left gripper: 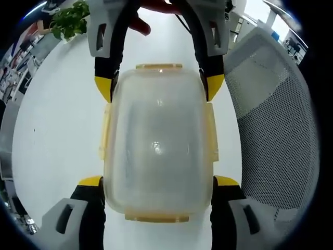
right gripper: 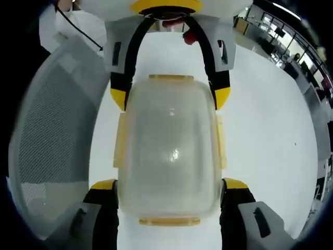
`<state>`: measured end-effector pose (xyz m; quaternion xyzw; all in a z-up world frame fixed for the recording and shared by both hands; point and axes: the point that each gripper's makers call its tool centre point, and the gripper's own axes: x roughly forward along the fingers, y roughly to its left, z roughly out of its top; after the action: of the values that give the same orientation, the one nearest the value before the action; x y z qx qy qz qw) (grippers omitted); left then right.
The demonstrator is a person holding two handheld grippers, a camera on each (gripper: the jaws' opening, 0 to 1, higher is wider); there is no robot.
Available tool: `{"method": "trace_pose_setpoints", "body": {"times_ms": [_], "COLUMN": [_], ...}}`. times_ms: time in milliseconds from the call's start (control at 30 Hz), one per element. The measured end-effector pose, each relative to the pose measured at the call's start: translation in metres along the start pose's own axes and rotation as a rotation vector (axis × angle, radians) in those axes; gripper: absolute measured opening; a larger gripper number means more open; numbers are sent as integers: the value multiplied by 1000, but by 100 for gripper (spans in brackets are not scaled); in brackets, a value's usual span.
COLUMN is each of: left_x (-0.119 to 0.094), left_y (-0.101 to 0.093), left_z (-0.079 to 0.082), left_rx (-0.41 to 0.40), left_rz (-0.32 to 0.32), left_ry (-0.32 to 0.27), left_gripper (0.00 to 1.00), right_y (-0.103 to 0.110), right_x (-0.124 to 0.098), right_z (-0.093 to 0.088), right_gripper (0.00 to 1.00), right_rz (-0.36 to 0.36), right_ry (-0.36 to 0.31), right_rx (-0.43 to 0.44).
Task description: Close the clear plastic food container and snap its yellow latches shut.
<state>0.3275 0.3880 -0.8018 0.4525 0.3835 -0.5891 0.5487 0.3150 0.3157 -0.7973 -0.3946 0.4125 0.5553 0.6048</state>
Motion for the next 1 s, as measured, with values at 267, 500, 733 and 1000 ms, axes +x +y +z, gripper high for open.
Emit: {"method": "trace_pose_setpoints", "body": {"times_ms": [267, 500, 733, 1000], "left_x": [-4, -9, -14, -14], "left_y": [2, 5, 4, 4], "left_z": [-16, -34, -48, -49], "left_rx": [-16, -10, -11, -14], "left_rz": [-5, -4, -1, 3], "left_ry": [-3, 7, 6, -20], "left_gripper": [84, 84, 84, 85], "right_y": [-3, -7, -7, -6], "right_x": [6, 12, 17, 18], "right_z": [15, 33, 45, 47], "right_gripper": [81, 81, 81, 81], "right_rz": [1, -1, -1, -7], "right_ry": [9, 1, 7, 11], "right_rx": [-3, 1, 0, -1]}}
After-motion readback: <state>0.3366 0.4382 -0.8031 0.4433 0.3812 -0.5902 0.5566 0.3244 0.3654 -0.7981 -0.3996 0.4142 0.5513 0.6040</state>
